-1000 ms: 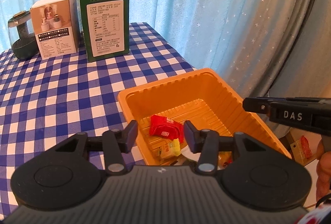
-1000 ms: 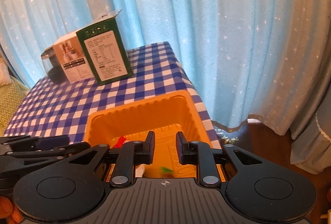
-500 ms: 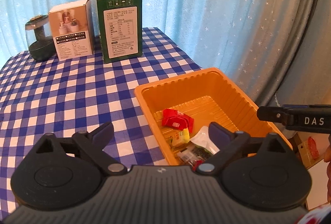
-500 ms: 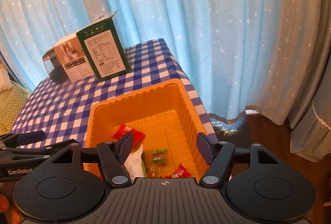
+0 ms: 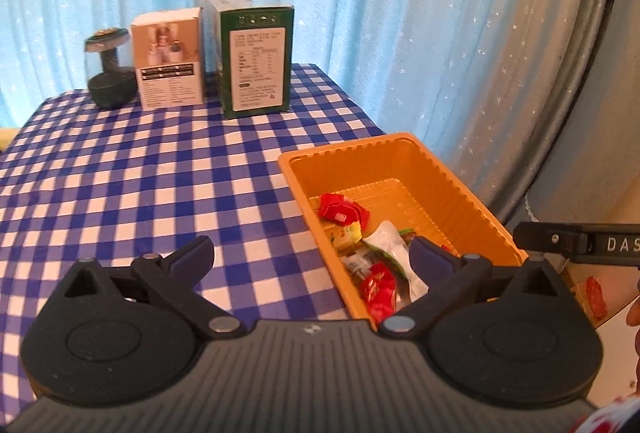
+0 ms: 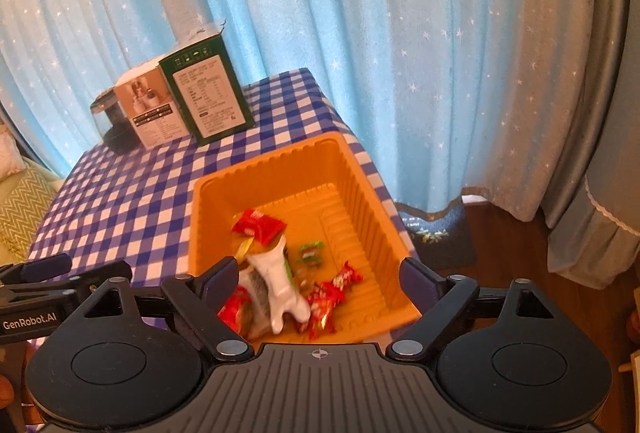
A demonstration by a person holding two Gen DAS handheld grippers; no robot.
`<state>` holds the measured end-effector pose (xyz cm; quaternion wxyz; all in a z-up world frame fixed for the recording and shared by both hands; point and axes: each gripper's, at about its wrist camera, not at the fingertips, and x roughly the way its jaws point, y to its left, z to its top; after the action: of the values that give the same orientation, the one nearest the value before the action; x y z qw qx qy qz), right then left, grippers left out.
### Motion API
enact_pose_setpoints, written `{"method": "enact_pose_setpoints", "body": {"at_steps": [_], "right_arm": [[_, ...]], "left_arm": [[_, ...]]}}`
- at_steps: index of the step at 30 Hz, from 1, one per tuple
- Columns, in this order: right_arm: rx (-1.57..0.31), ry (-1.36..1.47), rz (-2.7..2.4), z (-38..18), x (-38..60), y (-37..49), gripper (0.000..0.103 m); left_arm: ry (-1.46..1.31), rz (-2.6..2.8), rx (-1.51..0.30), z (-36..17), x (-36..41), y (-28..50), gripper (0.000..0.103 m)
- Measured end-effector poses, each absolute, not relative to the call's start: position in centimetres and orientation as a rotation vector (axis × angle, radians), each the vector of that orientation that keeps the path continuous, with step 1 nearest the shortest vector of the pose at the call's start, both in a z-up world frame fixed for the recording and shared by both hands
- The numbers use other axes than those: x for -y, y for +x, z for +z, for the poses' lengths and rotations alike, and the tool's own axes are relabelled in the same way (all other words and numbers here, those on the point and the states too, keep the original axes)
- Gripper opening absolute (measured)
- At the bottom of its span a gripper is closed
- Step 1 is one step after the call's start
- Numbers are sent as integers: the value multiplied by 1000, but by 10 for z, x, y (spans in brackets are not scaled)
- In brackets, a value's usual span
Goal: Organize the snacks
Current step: 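Lift both open tools away from the orange tray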
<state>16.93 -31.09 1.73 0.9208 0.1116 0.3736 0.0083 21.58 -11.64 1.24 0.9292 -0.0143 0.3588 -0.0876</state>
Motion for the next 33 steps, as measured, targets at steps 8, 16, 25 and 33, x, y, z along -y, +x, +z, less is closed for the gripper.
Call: {"method": "enact_pose_setpoints", "body": {"at_steps": [8,16,25,33], "right_arm": [[-781,239,32,25,293,128,88],[-787,221,45,31,275,90,89],[-770,220,63,40,256,45,89],[-745,179,79,48,239,11,89]], "left_arm": [[-66,-141,-750,23,102,166,103],[-54,-116,-749,33,96,121,103],[-89,-95,-733,45,82,75,103],[-105,-49,-713,58,74,39,103]]}}
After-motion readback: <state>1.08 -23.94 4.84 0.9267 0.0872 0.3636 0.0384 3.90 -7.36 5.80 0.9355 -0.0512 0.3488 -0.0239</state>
